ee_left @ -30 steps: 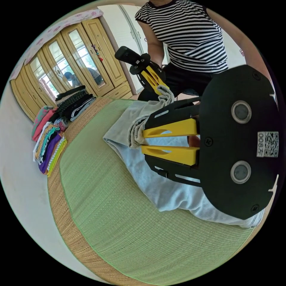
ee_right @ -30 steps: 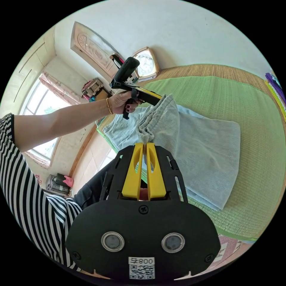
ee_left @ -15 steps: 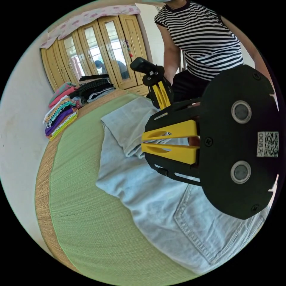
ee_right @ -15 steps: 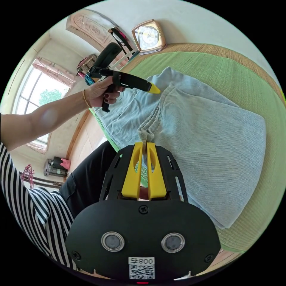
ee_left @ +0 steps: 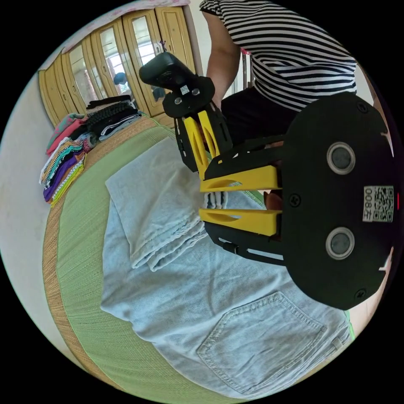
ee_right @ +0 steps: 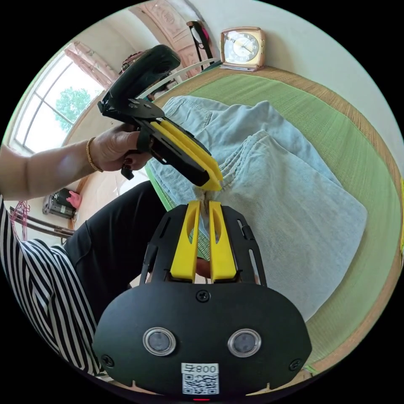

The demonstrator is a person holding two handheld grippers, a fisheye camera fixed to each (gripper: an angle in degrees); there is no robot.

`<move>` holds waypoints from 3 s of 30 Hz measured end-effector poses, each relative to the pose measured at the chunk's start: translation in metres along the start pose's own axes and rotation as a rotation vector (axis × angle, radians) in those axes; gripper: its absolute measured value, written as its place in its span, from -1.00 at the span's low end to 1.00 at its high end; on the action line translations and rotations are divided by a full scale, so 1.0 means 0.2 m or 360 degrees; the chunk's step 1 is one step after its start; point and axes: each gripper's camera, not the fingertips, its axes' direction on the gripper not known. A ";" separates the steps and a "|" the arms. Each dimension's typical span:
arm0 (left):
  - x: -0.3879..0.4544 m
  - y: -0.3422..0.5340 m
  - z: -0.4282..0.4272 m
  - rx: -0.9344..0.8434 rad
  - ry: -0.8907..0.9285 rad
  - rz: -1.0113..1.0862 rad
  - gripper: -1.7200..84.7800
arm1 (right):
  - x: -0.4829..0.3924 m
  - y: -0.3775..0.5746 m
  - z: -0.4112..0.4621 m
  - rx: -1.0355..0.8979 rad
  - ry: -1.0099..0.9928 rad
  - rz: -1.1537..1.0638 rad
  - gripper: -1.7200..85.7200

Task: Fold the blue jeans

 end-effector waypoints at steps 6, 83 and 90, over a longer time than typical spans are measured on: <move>0.07 0.09 0.04 -0.0122 -0.0113 -0.0017 -0.80 | -0.13 -0.04 0.06 -0.0074 0.0090 -0.0183 -0.89; 1.38 -0.05 0.33 -0.0156 -0.0477 0.0567 -0.72 | 1.71 1.43 -0.34 0.0373 -0.0492 0.1397 -0.88; 0.76 0.00 -0.31 0.0253 -0.0662 0.0147 -0.74 | 1.62 1.31 -0.48 0.0409 -0.0150 0.1251 -0.91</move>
